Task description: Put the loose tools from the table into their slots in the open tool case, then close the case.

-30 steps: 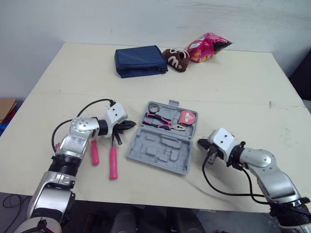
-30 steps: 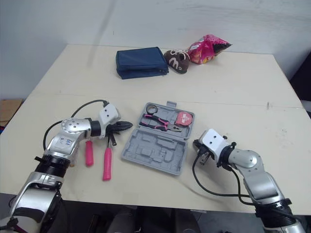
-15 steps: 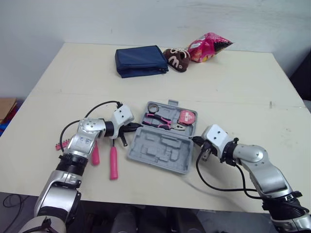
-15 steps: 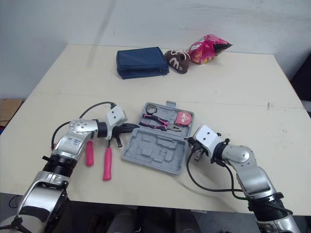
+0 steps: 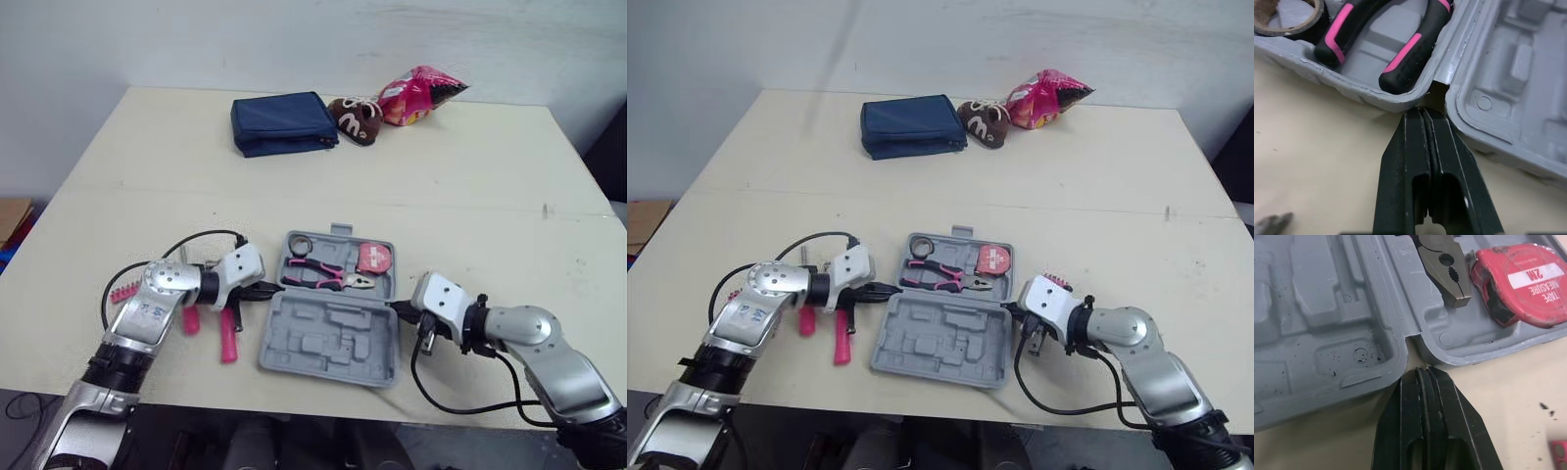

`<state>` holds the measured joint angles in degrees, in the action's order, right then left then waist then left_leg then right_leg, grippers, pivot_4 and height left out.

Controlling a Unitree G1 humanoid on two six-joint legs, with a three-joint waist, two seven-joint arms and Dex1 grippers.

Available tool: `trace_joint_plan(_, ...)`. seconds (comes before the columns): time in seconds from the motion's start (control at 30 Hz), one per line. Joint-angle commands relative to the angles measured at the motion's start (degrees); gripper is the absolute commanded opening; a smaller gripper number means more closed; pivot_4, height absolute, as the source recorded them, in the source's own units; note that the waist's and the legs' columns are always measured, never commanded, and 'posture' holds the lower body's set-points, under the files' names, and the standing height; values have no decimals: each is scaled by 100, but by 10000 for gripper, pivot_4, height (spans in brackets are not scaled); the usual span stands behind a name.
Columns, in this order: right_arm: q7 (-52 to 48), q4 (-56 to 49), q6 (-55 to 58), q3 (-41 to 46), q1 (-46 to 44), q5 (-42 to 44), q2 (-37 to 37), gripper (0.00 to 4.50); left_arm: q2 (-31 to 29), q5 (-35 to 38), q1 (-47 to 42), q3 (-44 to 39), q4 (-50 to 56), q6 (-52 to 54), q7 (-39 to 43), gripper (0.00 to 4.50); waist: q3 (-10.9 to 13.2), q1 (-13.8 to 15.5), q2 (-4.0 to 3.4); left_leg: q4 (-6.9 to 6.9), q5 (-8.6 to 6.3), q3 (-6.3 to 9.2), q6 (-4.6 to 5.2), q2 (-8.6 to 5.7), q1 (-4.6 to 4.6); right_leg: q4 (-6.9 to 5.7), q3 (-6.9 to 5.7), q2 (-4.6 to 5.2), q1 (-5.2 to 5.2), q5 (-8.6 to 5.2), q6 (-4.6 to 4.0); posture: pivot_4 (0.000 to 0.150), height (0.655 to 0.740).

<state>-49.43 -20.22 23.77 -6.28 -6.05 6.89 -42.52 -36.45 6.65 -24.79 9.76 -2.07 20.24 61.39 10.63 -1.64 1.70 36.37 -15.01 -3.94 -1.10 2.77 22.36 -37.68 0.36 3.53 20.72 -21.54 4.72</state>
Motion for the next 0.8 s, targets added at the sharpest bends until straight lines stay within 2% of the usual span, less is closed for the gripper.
trace_joint_plan(0.03, 29, -176, -73, 103, -24, 49, -14, 732, -33, 98, 94, 38, 325, 124, 34, 0, 0, 4, 0, 1, -1, 0, 2, 0, 0, -1, 0, 0, 0, 0, 0, 1500, 7400)
trace_joint_plan(0.27, -53, -157, -168, 452, 130, 134, -241, 732, -100, 285, 197, -302, 359, -97, -5, 0, 0, 6, 0, 1, -3, 1, 5, -2, 0, 1, -1, 1, -1, 0, 0, 1500, 7400)
trace_joint_plan(0.43, -493, -314, -626, 1618, 792, 676, -646, 732, -441, 1252, 453, -1242, 802, -100, 420, 0, 1, 8, -1, -5, -4, 5, 6, 0, 3, 7, -4, 2, -2, 0, -1, 1500, 7400)
trace_joint_plan(0.5, -839, -285, -949, 2354, 1230, 1033, -717, 732, -703, 1680, 630, -1838, 876, 119, 502, 0, 1, 3, -1, -9, -4, 5, 6, 0, -2, 9, -3, 2, -5, 0, -1, 1500, 7400)
trace_joint_plan(0.57, -1174, -237, -1189, 2947, 1623, 1331, -746, 732, -990, 1826, 867, -2313, 740, 53, 596, 0, 1, -12, -1, -17, -4, 6, 6, 1, -12, 15, -4, 1, -15, 0, -1, 1500, 7400)
trace_joint_plan(0.6, -1291, -231, -1112, 3204, 1787, 1550, -726, 0, -1118, 1854, 995, -2521, 622, -39, 640, 3841, 1, -17, -2, -22, -4, 3, 6, 0, -18, 18, -2, 1, -17, 0, -1, 1500, 7400)
trace_joint_plan(0.63, -1386, -177, -1063, 3538, 1989, 1707, -706, 3187, -1251, 1921, 1144, -2860, 371, -91, 665, 5240, 1, -19, -2, -24, -4, 3, 6, 1, -21, 19, -2, 0, -20, 0, -1, 1500, 7400)
trace_joint_plan(0.7, -1541, 18, -1351, 4023, 2343, 1671, -685, 9263, -1464, 1936, 1401, -3436, -135, -263, 628, 11809, 2, -16, -3, -26, -4, 3, 7, 0, -25, 19, -3, 1, -24, -1, -2, 1500, 7400)
trace_joint_plan(0.8, -1567, 432, -1847, 4601, 2713, 1556, -560, 24890, -1786, 1941, 1836, -4393, -933, -314, 379, 25345, 3, -18, 0, -32, -7, 5, 5, 2, -25, 26, -5, 1, -22, -5, -9, 1500, 7400)
